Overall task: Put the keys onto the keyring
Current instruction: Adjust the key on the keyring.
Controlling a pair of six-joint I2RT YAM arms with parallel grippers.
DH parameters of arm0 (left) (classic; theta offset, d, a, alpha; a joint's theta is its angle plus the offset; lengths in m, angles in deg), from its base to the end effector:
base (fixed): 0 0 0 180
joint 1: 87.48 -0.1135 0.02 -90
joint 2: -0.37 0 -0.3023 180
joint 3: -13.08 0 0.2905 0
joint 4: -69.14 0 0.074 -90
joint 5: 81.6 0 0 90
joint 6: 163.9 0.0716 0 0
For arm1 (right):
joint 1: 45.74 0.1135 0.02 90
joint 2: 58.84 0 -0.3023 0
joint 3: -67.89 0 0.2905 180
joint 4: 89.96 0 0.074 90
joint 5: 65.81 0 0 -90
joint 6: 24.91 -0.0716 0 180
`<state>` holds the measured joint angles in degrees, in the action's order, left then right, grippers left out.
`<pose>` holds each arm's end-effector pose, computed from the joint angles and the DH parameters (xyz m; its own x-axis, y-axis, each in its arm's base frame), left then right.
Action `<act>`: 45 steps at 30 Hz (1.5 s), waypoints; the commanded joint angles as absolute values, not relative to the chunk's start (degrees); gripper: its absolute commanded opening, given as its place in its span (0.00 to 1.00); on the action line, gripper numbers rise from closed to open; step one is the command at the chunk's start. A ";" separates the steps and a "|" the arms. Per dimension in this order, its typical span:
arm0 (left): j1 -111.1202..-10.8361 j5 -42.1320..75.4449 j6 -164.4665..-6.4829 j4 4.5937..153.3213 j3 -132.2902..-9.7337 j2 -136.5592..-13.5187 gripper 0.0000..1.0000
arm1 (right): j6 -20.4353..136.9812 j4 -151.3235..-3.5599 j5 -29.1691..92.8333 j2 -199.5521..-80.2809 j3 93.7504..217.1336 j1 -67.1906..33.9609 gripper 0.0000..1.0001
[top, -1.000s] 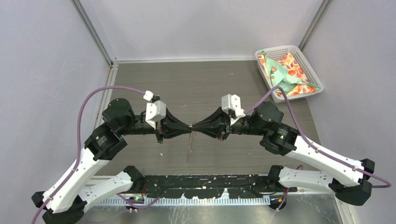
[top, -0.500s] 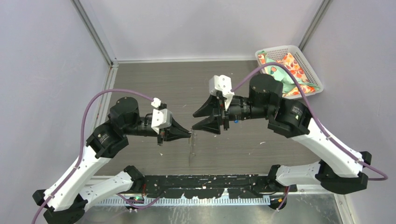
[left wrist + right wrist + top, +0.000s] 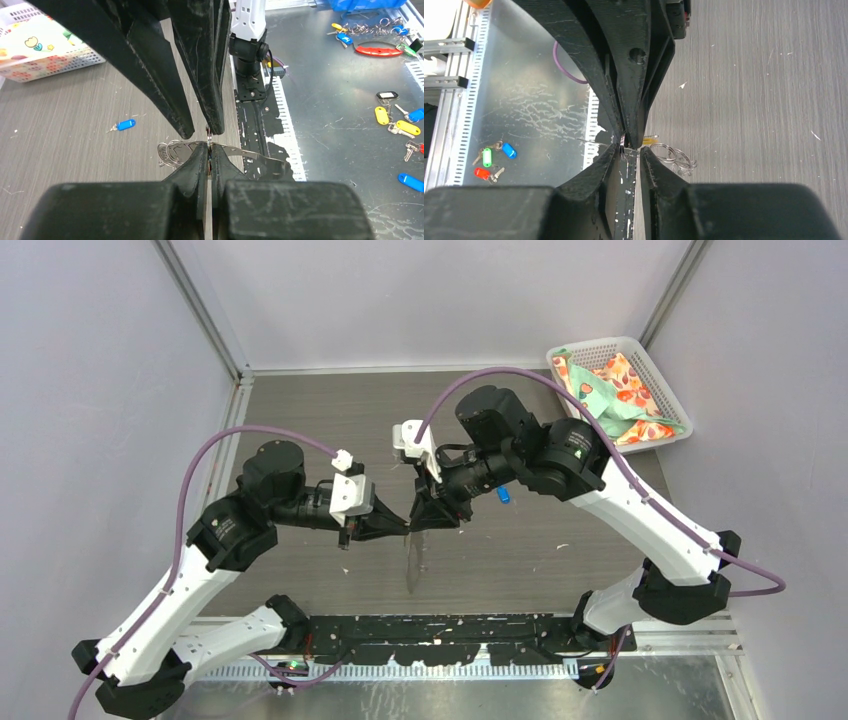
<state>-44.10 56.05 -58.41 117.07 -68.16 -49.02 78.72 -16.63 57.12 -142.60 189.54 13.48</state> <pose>0.0999 -0.1672 0.4624 0.0674 0.1838 -0.9806 0.9970 -0.0490 0.0594 0.1332 0.2997 0.5147 -0.0650 -0.4957 -0.8661 -0.9910 -0.0698 0.1143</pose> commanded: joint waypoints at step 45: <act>-44.32 53.90 -59.44 112.61 -68.66 -44.90 0.39 | 66.08 -65.43 53.62 -121.51 158.38 11.60 0.01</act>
<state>-44.41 53.91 -60.51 114.47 -67.81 -46.59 71.59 -44.59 52.35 -126.25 162.44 11.95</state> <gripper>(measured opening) 0.378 0.020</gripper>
